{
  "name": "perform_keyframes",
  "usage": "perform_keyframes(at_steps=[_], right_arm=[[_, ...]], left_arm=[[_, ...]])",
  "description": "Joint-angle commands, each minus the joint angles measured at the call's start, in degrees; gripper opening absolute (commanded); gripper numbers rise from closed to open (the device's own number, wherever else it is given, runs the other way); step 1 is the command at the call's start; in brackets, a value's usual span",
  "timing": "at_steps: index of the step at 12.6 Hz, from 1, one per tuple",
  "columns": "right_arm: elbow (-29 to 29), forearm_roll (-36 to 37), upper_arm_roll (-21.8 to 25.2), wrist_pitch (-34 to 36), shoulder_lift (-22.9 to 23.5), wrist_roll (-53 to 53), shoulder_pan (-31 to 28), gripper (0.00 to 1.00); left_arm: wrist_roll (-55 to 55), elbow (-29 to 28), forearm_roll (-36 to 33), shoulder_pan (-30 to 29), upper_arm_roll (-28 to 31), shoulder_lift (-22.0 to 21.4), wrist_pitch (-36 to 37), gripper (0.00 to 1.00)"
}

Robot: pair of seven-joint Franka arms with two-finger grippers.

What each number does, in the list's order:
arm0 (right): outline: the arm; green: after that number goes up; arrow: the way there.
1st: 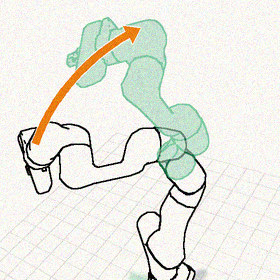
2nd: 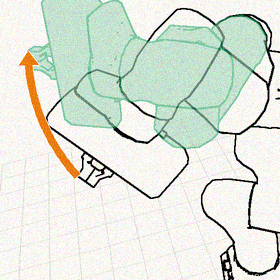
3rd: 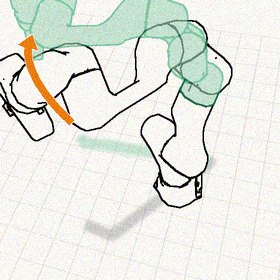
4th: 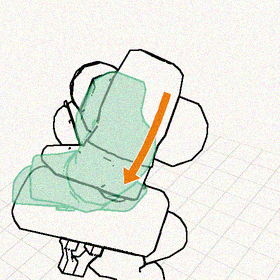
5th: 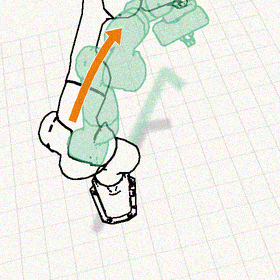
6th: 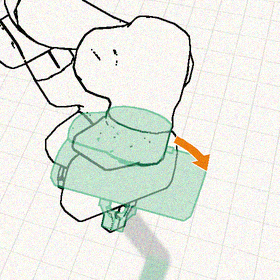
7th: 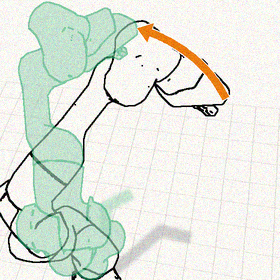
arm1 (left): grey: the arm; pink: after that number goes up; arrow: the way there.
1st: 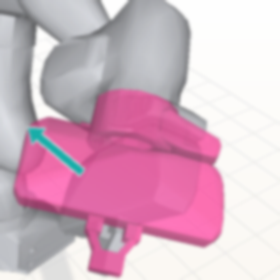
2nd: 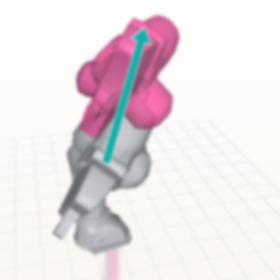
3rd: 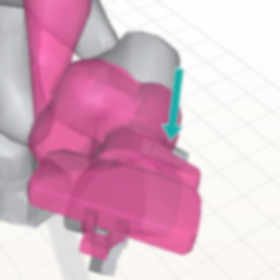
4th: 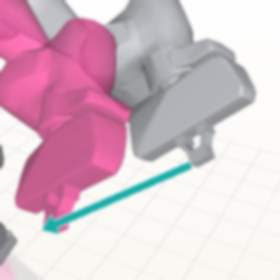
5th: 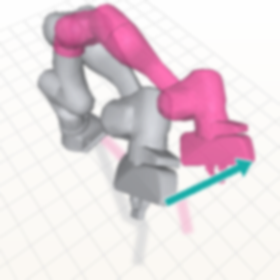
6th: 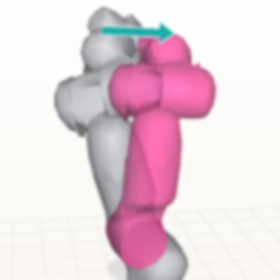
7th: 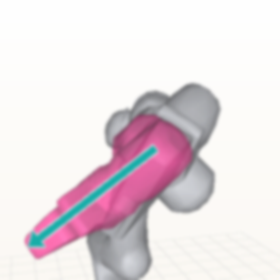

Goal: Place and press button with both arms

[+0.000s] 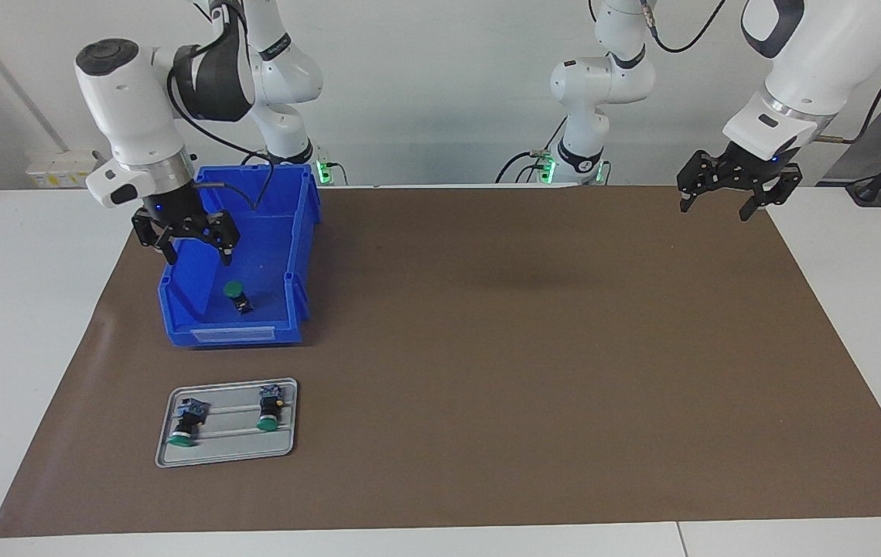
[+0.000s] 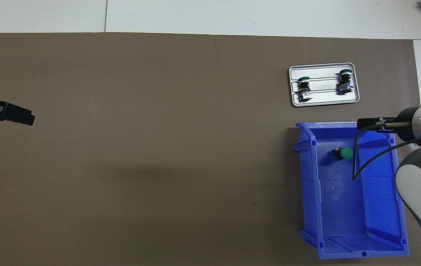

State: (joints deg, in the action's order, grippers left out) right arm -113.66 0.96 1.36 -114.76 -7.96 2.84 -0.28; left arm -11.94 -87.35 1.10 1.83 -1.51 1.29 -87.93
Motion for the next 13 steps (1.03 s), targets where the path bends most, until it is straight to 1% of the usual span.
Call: perform_keyframes(at_steps=[1, 3, 4, 5, 6, 7, 9, 13], right_arm=[[10.27, -0.35, -0.48, 9.61, 2.16, 0.93, -0.86, 1.00], [17.65, 0.09, -0.39, 17.07, 2.86, 0.85, -1.57, 1.00], [23.08, -0.78, -0.48, 23.11, 4.52, 0.85, -2.79, 1.00], [29.49, -0.79, -0.56, 28.13, 7.58, 0.85, -4.02, 1.00], [30.07, 0.00, -0.57, 29.05, 8.30, 0.85, -3.86, 1.00], [29.12, 0.09, -0.57, 29.76, 7.70, 1.02, -3.85, 1.00], [24.57, 0.09, -0.57, 28.37, 5.34, 1.02, -3.24, 1.00], [24.10, 0.18, -0.74, 28.18, 5.06, 0.58, -2.80, 1.00]], left_arm=[[0.60, -1.86, -1.01, -0.25, -0.34, -1.73, 0.13, 1.00], [0.60, -1.86, -1.01, -0.25, -0.34, -1.73, 0.13, 1.00], [0.60, -1.86, -1.01, -0.25, -0.34, -1.73, 0.04, 1.00], [0.60, -1.86, -1.01, -0.25, -0.34, -1.73, 0.04, 1.00], [0.60, -1.86, -1.01, -0.25, -0.34, -1.73, 0.13, 1.00], [0.60, -1.86, -1.01, -0.25, -0.34, -1.73, 0.13, 1.00], [0.60, -1.86, -1.01, -0.25, -0.34, -1.73, 0.13, 1.00], [0.60, -1.86, -1.01, -0.25, -0.34, -1.73, 0.04, 1.00]])
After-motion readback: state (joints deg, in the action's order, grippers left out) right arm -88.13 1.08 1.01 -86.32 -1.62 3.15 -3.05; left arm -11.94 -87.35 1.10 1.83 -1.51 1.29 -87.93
